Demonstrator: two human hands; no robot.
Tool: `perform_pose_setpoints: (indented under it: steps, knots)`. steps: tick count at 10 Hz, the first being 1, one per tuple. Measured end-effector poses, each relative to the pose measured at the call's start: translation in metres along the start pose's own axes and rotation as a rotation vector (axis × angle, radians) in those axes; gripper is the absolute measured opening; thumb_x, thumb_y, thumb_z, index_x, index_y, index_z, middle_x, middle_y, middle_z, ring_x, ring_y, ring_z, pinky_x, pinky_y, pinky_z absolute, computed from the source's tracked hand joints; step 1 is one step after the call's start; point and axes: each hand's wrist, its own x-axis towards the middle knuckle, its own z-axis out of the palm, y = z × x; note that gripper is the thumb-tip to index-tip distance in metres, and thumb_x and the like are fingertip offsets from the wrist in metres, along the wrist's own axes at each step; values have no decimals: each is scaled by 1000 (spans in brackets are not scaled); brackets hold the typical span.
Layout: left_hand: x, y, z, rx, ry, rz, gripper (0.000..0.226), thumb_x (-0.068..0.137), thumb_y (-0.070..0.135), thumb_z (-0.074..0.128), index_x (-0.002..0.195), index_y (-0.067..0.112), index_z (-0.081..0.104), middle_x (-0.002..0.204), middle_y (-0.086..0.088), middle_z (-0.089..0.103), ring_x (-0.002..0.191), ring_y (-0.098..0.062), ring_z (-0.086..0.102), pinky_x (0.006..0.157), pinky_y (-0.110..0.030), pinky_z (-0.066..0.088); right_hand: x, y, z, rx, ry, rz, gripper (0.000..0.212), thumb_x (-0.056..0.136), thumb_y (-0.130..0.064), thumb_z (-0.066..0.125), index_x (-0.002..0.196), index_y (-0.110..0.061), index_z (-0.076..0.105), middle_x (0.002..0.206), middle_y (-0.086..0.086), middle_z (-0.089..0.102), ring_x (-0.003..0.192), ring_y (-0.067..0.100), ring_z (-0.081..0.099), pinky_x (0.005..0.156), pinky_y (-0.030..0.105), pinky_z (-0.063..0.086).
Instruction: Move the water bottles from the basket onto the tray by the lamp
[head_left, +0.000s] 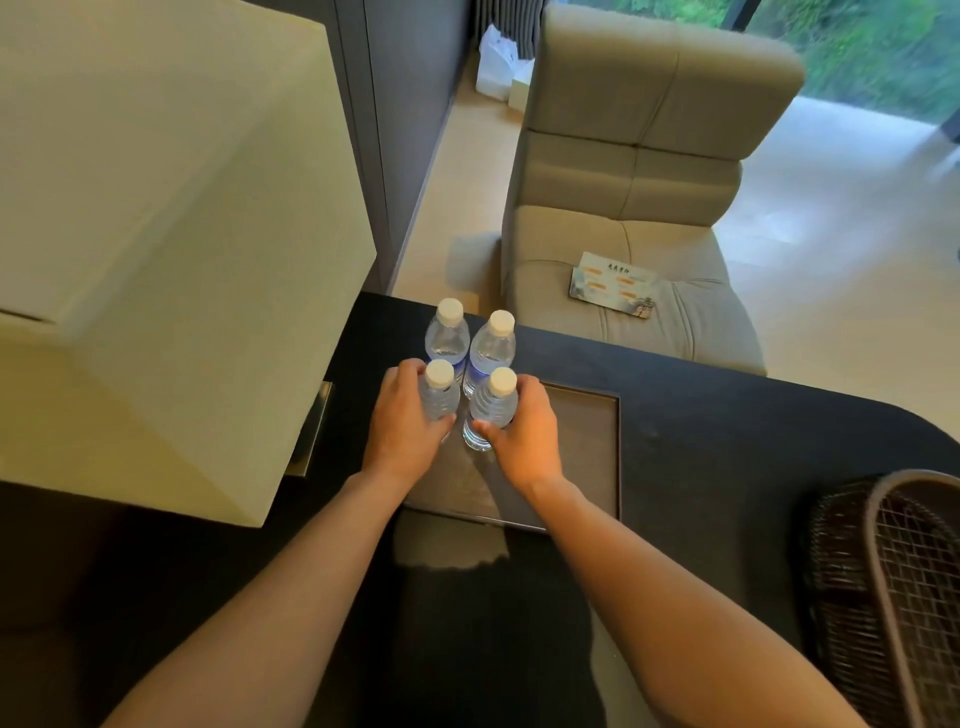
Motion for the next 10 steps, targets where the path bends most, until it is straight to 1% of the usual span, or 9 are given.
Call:
perform_pose_setpoints:
  steps: [1,2,3,4,5,6,8,9,10]
  knots:
    - [8,-4,2,0,-5,25,69,73,16,91,128,22,51,127,-3,55,115,-19,59,87,-34,55,4,-5,5,1,6,18,66,84,-18,86,139,-18,49,139,4,59,127,19,59,105,35,50]
    - [12,-6,4,-1,-6,55,67,73,19,91,126,24,50,126,-2,56,111,-13,57,81,-23,47,6,-8,9,5,15,17,67,84,-18,86,139,-17,48,140,5,58,129,21,59,109,41,50]
    - [16,-7,7,-18,-3,59,68,73,22,92,126,26,50,125,-1,57,108,-11,56,80,-18,43,8,-10,10,14,25,15,67,84,-18,86,139,-17,48,140,6,57,130,22,58,110,44,51]
    - [20,-9,10,-22,0,69,67,74,25,91,126,27,49,125,-1,57,108,-12,57,80,-17,44,8,-11,12,18,26,13,66,85,-19,85,139,-17,47,141,6,57,130,22,58,110,44,50]
    - [22,-11,11,-11,-4,91,69,75,23,91,127,27,47,127,-3,56,113,-17,59,84,-24,49,9,-12,14,22,34,7,66,85,-19,86,139,-17,47,140,6,56,129,22,58,109,44,51]
    - [24,-12,13,-8,-4,97,70,75,19,91,128,27,45,128,-4,54,117,-20,59,87,-27,50,10,-9,16,19,48,8,67,84,-19,86,138,-17,47,140,6,56,129,21,58,108,42,51]
    - [22,-9,14,-16,-1,96,73,75,16,90,133,21,46,132,-6,52,120,-24,58,95,-41,56,13,-1,22,40,59,0,69,82,-21,88,137,-20,46,138,4,54,124,16,59,102,32,51]
    - [16,-4,9,-41,5,80,79,74,18,91,138,19,45,134,-9,51,120,-23,58,95,-40,55,9,2,21,42,52,-8,75,80,-26,90,139,-22,44,139,1,51,115,3,56,94,10,44]
    - [2,-7,5,-53,10,-25,87,74,21,91,144,18,40,139,-11,47,124,-25,55,93,-34,50,-8,13,19,40,45,8,81,80,-34,88,145,-25,40,144,-4,47,111,-9,52,86,0,36]
